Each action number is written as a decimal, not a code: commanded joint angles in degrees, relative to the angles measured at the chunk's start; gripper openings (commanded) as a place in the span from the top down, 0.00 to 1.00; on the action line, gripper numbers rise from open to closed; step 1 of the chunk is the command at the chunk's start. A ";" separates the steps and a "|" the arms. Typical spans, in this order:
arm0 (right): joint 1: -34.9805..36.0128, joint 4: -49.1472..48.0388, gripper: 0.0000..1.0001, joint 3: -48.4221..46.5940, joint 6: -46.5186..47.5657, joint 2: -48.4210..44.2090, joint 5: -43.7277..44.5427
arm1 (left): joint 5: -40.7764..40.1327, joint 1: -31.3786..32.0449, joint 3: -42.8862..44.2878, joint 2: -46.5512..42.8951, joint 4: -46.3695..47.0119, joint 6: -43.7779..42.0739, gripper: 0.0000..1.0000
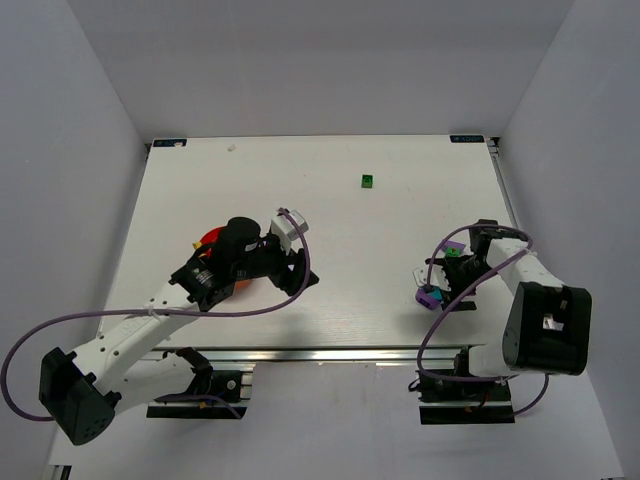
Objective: Sort the legos into containers by color
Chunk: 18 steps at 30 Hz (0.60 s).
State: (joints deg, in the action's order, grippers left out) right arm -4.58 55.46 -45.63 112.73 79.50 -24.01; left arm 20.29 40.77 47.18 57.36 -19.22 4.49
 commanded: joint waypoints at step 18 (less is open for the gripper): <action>7.57 -9.06 0.11 -2.54 28.69 6.63 3.09 | -0.87 0.10 -0.95 0.73 0.42 -0.54 0.22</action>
State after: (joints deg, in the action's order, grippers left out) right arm 2.13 47.99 -47.46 112.97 85.65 -21.69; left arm 19.90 40.77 46.41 58.37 -19.22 4.47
